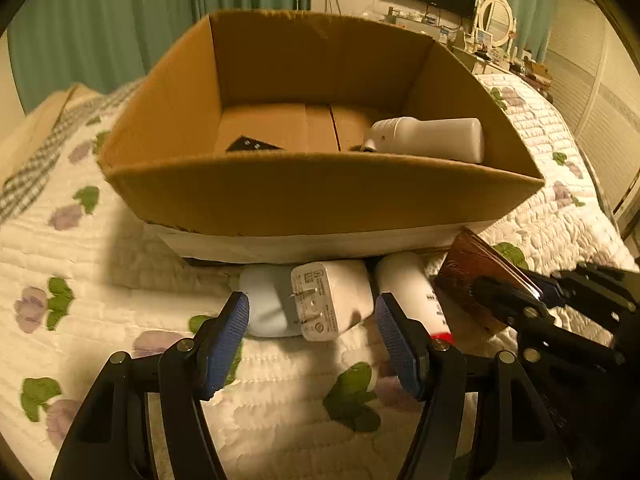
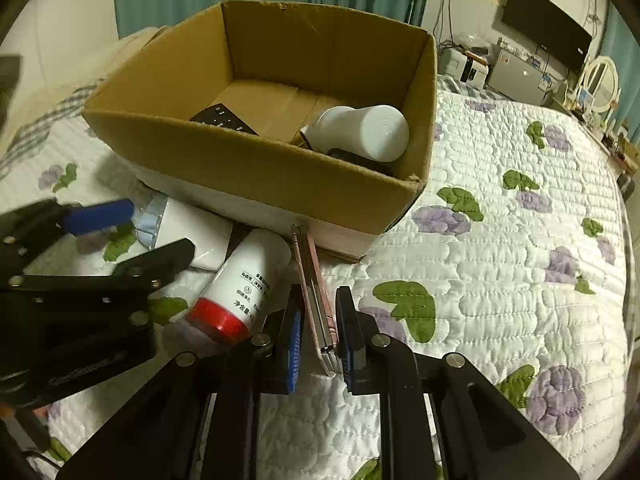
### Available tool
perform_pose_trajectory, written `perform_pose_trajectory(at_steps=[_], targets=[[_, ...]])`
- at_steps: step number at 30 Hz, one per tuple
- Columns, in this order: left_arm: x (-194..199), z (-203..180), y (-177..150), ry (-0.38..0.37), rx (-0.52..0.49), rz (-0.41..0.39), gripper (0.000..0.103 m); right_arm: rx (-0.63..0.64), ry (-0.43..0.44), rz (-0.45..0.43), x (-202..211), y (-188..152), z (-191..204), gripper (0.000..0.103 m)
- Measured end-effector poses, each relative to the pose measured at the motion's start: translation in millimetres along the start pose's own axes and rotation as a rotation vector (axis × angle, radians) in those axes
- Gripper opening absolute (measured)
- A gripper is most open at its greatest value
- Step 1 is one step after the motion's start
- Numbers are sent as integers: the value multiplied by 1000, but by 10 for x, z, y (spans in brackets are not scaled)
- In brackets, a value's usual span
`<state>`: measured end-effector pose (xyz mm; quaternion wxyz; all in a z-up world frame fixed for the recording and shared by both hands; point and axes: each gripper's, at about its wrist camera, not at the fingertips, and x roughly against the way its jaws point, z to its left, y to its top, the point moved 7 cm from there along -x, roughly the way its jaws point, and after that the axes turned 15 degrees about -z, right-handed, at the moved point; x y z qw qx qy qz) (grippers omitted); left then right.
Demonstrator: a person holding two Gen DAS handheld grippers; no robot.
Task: Organize rigid objects
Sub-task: 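Grasp the pink rose-patterned card case with the right gripper while the left grasps a white charger, then drop the white charger into the box with the left gripper while the right drops the card case in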
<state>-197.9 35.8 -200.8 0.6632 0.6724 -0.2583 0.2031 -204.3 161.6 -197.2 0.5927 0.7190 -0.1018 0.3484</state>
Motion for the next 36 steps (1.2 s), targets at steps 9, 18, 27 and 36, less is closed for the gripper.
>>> perform_pose_trajectory(at_steps=[9, 18, 27, 36], targets=[[29, -273, 11, -105, -47, -30, 23, -51, 52, -70, 286, 121, 13, 9], [630, -331, 234, -79, -83, -120, 22, -80, 48, -121, 591, 231, -42, 9], [1380, -422, 925, -159, -53, -264, 22, -69, 36, -247, 1049, 773, -61, 9], [1343, -199, 1428, -122, -58, -345, 22, -11, 50, -360, 997, 1470, -22, 9]])
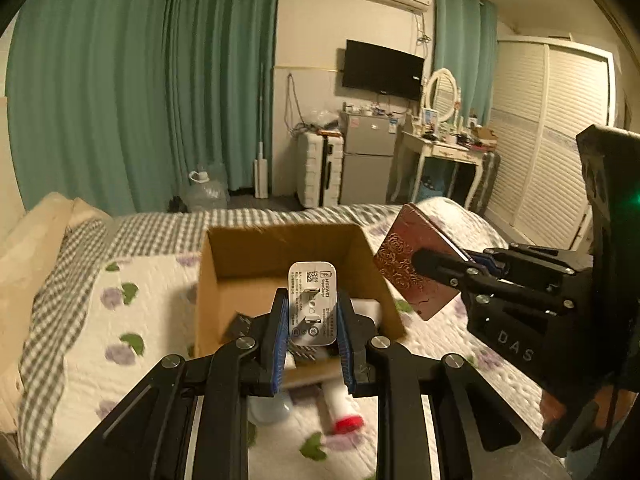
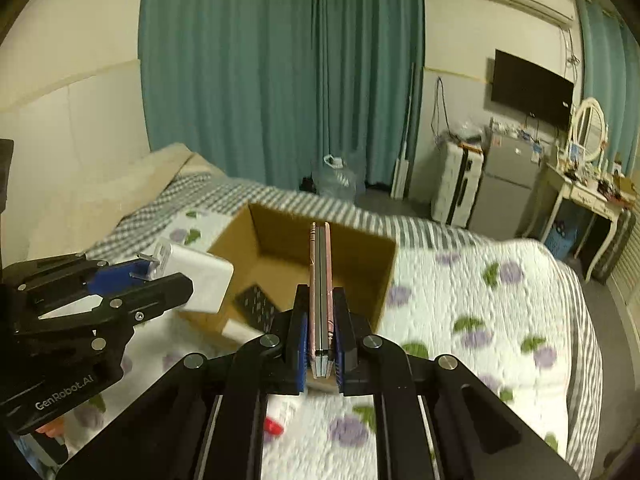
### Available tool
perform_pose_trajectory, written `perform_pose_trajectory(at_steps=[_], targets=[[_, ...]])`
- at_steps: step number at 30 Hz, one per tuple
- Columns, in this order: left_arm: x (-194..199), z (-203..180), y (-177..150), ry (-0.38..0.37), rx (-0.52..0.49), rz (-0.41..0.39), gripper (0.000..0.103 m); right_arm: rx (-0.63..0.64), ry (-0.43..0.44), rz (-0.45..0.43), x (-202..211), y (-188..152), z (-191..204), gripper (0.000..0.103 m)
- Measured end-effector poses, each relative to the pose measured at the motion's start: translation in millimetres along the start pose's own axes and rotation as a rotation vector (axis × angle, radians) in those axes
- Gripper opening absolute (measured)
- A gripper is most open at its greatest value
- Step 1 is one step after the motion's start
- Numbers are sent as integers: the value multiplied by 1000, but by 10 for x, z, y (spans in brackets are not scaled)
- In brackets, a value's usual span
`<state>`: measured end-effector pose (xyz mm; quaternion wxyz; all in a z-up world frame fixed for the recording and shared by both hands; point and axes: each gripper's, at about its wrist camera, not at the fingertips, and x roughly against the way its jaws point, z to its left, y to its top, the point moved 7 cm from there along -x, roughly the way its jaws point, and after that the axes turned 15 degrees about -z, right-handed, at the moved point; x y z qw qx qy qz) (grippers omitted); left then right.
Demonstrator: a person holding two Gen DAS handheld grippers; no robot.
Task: Organize rigid objects
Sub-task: 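Drop the white charger into the box with the left gripper while the right drops the card case in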
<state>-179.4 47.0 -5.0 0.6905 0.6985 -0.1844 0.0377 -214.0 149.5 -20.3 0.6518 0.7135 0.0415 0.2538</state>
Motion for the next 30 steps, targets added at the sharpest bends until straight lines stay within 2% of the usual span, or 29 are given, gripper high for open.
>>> perform_pose_trajectory(at_steps=[6, 13, 16, 23, 25, 28, 30], targets=[[-414, 243, 0, 23, 14, 6, 22, 27, 18, 3, -469, 36, 3, 9], [-923, 442, -295, 50, 21, 71, 22, 21, 24, 69, -926, -276, -118, 9], [-1021, 488, -407, 56, 30, 94, 22, 14, 28, 96, -986, -360, -144, 9], [-1150, 535, -536, 78, 12, 120, 23, 9, 37, 98, -937, -365, -131, 9], [-1172, 569, -571, 82, 20, 122, 26, 8, 39, 98, -937, -357, -118, 9], [-1134, 592, -546, 89, 28, 109, 68, -2, 38, 102, -949, -369, -135, 9], [-1050, 611, -470, 103, 31, 71, 68, -9, 34, 107, -956, -376, -154, 9]])
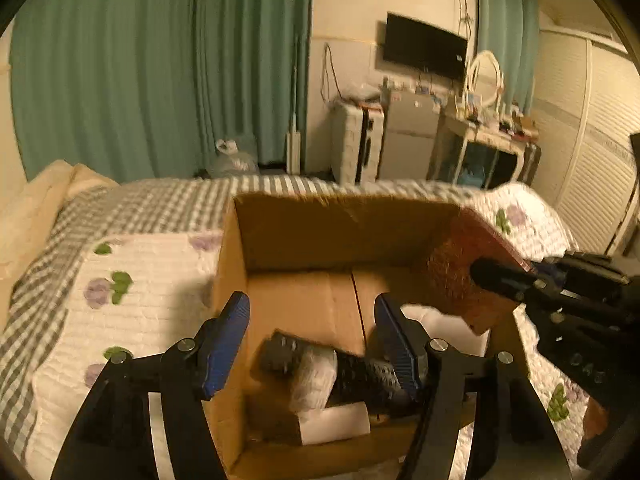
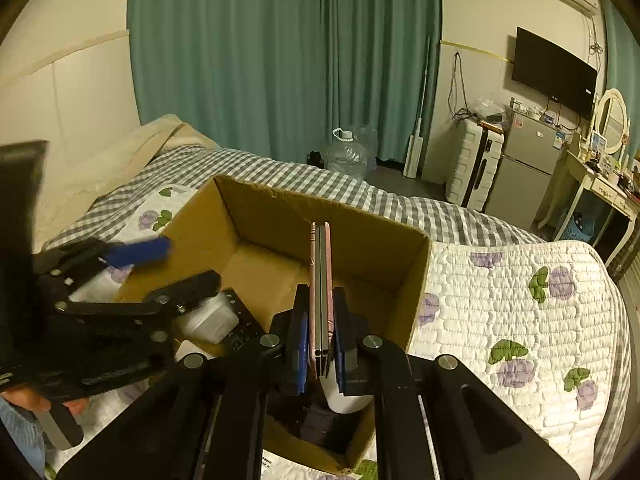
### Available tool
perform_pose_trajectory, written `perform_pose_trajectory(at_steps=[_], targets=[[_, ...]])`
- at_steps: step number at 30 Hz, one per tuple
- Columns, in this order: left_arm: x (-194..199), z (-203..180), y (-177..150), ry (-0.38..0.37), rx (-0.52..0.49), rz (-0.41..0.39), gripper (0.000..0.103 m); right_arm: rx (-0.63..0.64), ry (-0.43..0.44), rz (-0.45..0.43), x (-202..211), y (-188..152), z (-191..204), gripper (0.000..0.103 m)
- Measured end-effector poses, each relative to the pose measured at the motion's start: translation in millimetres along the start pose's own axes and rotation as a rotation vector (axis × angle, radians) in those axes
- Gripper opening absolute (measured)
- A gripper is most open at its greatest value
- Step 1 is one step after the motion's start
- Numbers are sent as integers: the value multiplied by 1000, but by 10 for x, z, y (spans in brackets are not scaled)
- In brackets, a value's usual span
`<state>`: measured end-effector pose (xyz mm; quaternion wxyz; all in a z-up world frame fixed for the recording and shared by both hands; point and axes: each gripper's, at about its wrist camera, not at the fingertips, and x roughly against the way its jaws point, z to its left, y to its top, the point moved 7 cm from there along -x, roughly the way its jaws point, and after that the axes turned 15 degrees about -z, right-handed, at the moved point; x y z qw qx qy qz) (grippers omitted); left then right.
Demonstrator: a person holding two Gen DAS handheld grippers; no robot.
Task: Organize rigid objects
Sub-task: 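Drop the white charger into the box with the left gripper while the right drops the card case in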
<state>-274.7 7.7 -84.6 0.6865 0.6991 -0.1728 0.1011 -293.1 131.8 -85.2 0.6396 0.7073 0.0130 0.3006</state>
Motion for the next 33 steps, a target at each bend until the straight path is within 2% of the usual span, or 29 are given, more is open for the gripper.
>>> perform_pose_trajectory(at_steps=[6, 10, 14, 16, 18, 19, 22, 23, 24, 26, 31, 33], targets=[[123, 61, 105, 29, 0, -16, 68, -6, -8, 4, -102, 81, -14, 9], [194, 103, 140, 47, 0, -33, 68, 19, -32, 12, -329, 105, 0, 9], [250, 128, 156, 64, -7, -50, 68, 26, -20, 27, -504, 30, 48, 11], [310, 136, 163, 68, -1, -60, 68, 33, -34, 30, -470, -24, 54, 19], [388, 125, 182, 71, 3, -69, 68, 27, -47, 12, -329, -16, 34, 55], [448, 115, 197, 71, 1, -76, 68, 19, -51, -2, -255, 9, 19, 60], [649, 55, 258, 66, -26, -104, 68, -1, -68, -39, 83, 118, -21, 62], [713, 43, 284, 72, -38, -110, 68, -3, -70, -44, 184, 148, -29, 65], [810, 19, 319, 81, -55, -120, 68, -4, -72, -52, 291, 174, -24, 72], [979, -2, 380, 90, -64, -141, 73, 5, -87, -68, 576, 207, -12, 80], [1406, -19, 418, 96, -48, -175, 75, 6, -123, -69, 1034, 178, 16, 84], [1494, -14, 385, 108, -46, -173, 77, -5, -132, -69, 1133, 113, 37, 93]])
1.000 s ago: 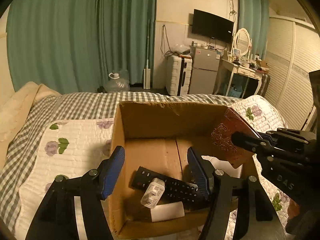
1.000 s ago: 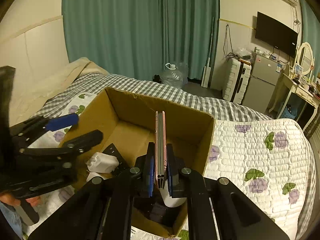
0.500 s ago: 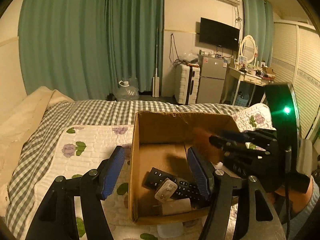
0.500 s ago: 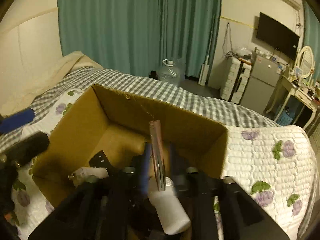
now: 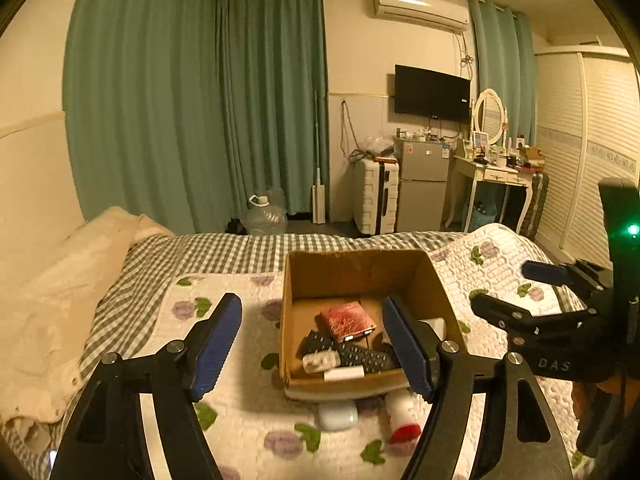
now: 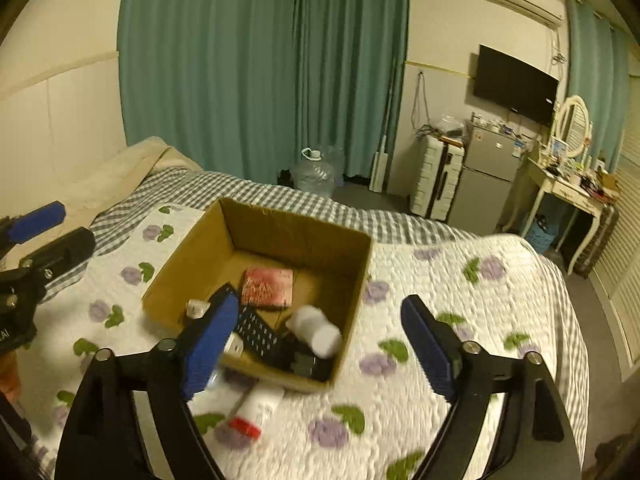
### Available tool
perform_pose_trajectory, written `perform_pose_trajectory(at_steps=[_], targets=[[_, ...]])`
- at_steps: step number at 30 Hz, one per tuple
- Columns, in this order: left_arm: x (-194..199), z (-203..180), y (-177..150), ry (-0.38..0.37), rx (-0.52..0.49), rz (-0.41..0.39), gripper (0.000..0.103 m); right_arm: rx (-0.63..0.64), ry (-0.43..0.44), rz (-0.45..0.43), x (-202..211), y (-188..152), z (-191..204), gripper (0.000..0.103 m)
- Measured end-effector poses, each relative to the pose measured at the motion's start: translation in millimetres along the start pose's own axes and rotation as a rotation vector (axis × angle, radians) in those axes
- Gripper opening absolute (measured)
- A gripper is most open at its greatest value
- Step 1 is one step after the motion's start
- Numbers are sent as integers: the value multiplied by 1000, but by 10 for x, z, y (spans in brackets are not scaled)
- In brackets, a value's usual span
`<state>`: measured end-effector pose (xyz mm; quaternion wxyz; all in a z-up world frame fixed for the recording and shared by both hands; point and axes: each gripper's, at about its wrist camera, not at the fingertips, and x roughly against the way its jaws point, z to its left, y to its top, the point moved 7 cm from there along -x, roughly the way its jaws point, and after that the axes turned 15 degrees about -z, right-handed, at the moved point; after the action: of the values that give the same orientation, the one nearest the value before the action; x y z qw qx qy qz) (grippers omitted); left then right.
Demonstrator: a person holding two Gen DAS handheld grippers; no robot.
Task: Organize rigid objects
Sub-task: 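Drop the white charger into the box with the left gripper while the right drops the card case in, then grasp the red-capped white bottle with the right gripper while the left grasps the blue earbud case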
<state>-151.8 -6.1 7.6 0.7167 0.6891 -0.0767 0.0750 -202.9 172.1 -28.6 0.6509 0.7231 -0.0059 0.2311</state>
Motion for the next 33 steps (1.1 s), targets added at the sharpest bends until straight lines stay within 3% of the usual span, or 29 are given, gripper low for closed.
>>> perform_pose_trajectory(at_steps=[5, 13, 19, 25, 29, 33], targets=[[27, 71, -325, 17, 19, 65, 78, -6, -28, 41, -6, -371, 91, 95], [-337, 129, -1270, 27, 21, 250, 78, -73, 7, 227, -605, -1212, 334, 95], [-465, 135, -1604, 37, -4, 326, 78, -87, 28, 312, -887, -1571, 494, 94], [-487, 150, -1661, 51, 6, 348, 78, -128, 90, 385, -1025, -1793, 558, 49], [-486, 97, -1655, 46, 6, 353, 78, -123, 101, 365, -927, -1757, 543, 39], [-534, -40, -1686, 10, 32, 369, 78, -125, 89, 331, -698, -1700, 425, 38]])
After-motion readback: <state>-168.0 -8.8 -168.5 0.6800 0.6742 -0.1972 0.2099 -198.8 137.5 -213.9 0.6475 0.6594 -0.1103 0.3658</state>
